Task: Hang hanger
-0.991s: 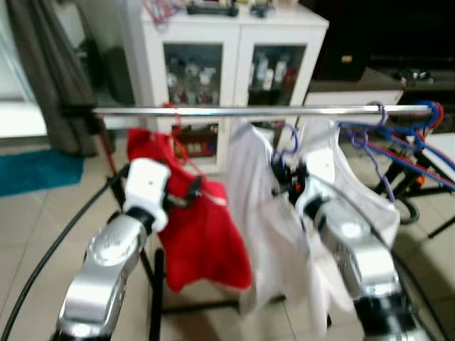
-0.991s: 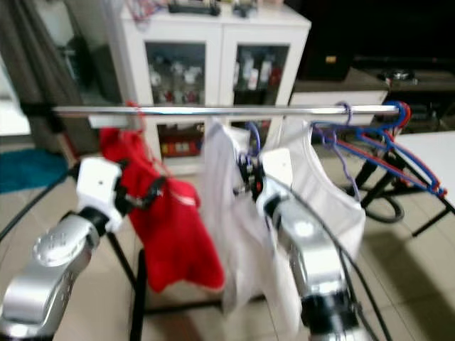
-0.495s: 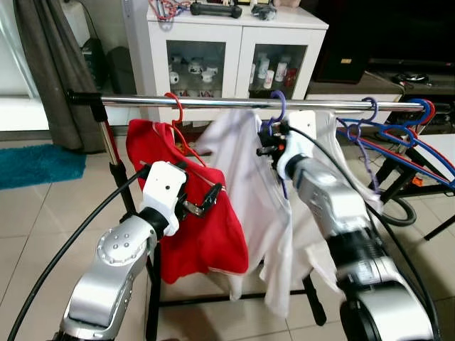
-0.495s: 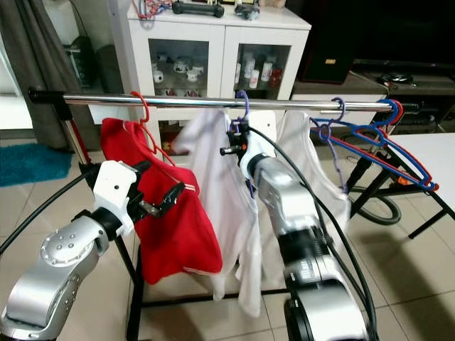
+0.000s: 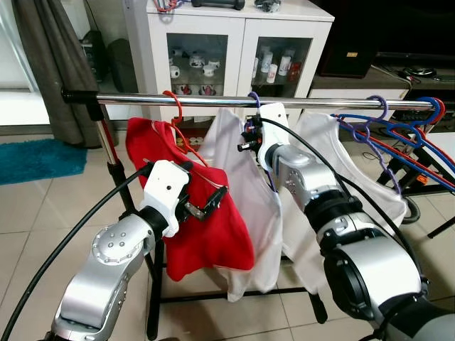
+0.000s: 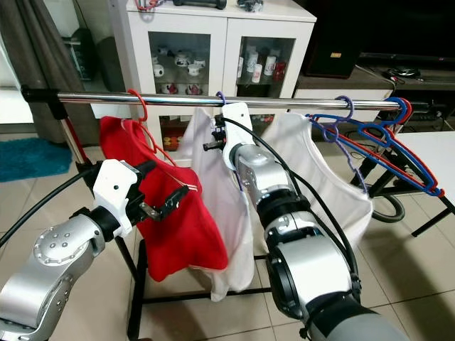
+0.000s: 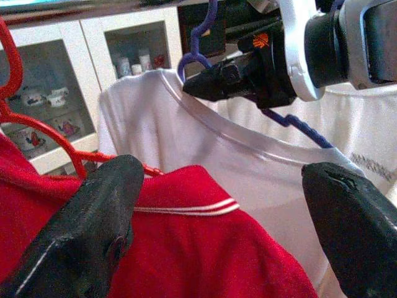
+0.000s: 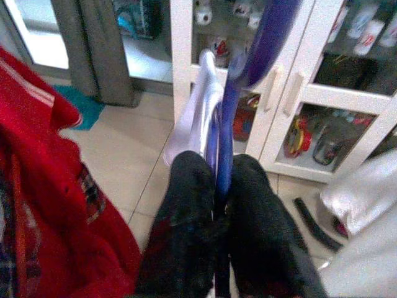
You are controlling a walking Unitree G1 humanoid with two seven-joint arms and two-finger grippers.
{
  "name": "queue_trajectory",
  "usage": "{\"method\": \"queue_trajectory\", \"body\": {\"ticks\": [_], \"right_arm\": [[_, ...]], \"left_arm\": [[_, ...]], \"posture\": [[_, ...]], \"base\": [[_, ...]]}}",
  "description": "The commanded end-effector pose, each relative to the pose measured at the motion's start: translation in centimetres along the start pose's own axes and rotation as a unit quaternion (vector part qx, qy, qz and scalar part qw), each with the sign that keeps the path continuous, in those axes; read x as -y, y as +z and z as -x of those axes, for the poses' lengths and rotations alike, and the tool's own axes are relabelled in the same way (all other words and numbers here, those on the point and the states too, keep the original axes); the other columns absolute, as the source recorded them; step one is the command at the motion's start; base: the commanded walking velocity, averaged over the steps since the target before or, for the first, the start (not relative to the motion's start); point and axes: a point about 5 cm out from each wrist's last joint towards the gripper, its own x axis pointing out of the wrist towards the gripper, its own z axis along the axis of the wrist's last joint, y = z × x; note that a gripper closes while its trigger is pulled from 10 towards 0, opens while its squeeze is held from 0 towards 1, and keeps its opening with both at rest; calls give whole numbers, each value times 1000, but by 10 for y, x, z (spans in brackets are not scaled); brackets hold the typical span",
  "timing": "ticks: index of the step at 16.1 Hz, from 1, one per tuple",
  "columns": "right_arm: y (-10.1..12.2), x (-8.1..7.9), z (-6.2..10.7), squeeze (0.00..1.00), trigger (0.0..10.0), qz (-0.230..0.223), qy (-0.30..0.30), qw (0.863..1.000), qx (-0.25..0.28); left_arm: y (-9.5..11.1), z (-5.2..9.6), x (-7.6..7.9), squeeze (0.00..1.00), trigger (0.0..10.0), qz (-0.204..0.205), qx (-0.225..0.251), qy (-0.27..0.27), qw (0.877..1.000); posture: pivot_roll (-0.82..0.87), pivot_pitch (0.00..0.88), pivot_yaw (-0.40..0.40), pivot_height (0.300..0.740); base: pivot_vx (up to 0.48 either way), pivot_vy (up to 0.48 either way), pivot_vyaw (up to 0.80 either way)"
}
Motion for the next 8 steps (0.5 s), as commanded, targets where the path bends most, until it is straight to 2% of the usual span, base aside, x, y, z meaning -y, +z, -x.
{"method": "queue_trajectory", "body": {"ticks": [1, 2, 3, 4, 5, 6, 7, 8], "right_arm": [[-5, 3, 1, 1000, 10000, -1, 0, 1000, -13], [0, 10, 6, 1000, 10000, -5, 11, 999, 29], [12, 20, 21, 1000, 10000, 1, 21, 995, 99], [19, 28, 43, 1000, 10000, -15, 35, 988, 152], [18, 35, 69, 1000, 10000, -22, 36, 983, 178], [15, 37, 90, 1000, 10000, -42, 46, 978, 198], [0, 36, 120, 1000, 10000, -78, 39, 974, 211], [-18, 37, 134, 1000, 10000, -77, 14, 980, 182]], "left_arm": [[4, 0, 3, 1000, 10000, -1, 4, -12, 1000], [3, -2, 1, 1000, 10000, -1, 4, -3, 1000], [5, -4, -4, 1000, 10000, 7, 26, 40, 999], [5, -5, -6, 1000, 10000, 38, 39, 53, 997], [2, -5, -6, 1000, 10000, 41, 46, 71, 996], [-4, -4, -7, 1000, 10000, 35, 31, 102, 994], [-11, -1, -3, 1000, 10000, 65, 24, 102, 992], [-14, 1, -4, 1000, 10000, 85, 32, 120, 989]], "posture": [[185, 16, -46, 740], [179, 12, -40, 740], [163, 7, -35, 740], [150, 7, -32, 740], [133, 9, -29, 740], [114, 12, -25, 740], [90, 14, -17, 740], [86, 14, -18, 740]], "base": [[0, 0, 0], [0, 0, 0], [0, 0, 0], [0, 0, 0], [0, 0, 0], [0, 0, 0], [0, 0, 0], [0, 0, 0]]}}
